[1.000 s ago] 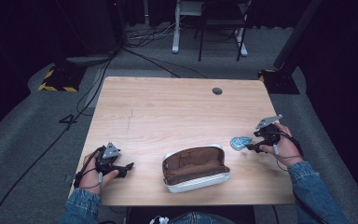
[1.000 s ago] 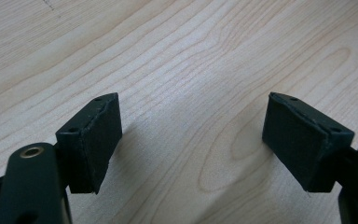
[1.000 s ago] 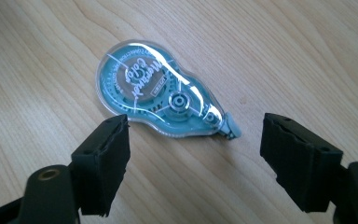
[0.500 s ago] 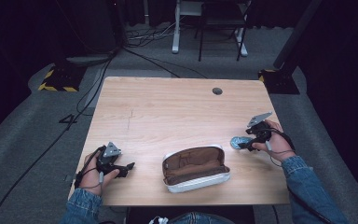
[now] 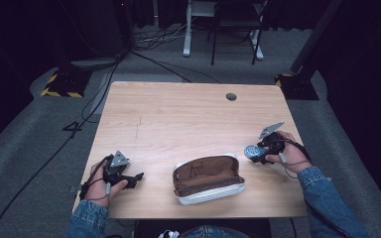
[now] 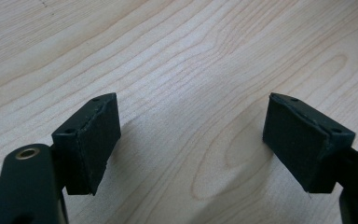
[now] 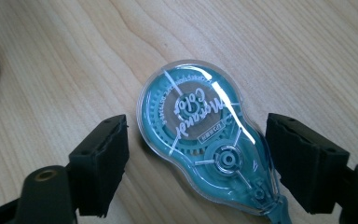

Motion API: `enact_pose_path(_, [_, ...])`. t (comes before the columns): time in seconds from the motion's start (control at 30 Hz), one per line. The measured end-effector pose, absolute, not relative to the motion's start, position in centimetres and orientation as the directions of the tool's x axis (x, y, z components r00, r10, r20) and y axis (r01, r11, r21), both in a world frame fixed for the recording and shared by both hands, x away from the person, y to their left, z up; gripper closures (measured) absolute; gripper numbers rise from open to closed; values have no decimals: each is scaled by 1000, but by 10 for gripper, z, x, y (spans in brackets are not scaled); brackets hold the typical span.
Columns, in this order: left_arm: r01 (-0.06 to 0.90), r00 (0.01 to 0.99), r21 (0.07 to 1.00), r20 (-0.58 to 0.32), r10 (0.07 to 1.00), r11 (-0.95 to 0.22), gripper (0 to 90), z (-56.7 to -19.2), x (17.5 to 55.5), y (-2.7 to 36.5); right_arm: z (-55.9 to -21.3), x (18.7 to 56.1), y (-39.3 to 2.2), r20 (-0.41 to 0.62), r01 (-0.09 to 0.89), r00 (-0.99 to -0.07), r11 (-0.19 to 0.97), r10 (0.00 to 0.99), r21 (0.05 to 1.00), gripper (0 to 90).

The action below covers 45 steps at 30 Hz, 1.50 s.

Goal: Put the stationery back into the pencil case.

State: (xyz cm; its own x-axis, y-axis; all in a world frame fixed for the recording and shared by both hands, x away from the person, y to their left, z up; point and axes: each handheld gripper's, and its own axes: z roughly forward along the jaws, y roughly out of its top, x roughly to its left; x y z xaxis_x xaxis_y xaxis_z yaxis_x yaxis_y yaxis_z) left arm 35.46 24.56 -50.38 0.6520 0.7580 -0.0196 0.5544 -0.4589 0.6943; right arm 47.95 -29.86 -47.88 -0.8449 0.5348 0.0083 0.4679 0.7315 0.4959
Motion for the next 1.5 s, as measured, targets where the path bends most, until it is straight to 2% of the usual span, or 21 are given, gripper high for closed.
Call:
enact_pose_path(0.13, [553, 654, 694, -19, 756, -461, 191, -504, 355, 245, -477, 476, -297, 14, 478, -841, 730, 541, 489, 272])
enact_pose_path(0.33, [549, 655, 695, -14, 756, -463, 191, -504, 355, 245, -479, 479, -298, 2, 467, -840, 720, 543, 514, 278])
enact_pose_path(0.53, [552, 653, 696, -18, 757, -459, 191, -504, 355, 244, -475, 478, -299, -1, 473, -836, 720, 549, 507, 493])
enact_pose_path(0.9, [551, 653, 697, -18, 758, -459, 191, -504, 355, 244, -475, 476, -297, 0, 511, -807, 698, 591, 502, 498])
enact_pose_path(1.5, [550, 654, 696, -17, 756, -461, 191, -504, 355, 244, -464, 470, -298, -14, 510, -793, 676, 609, 532, 502])
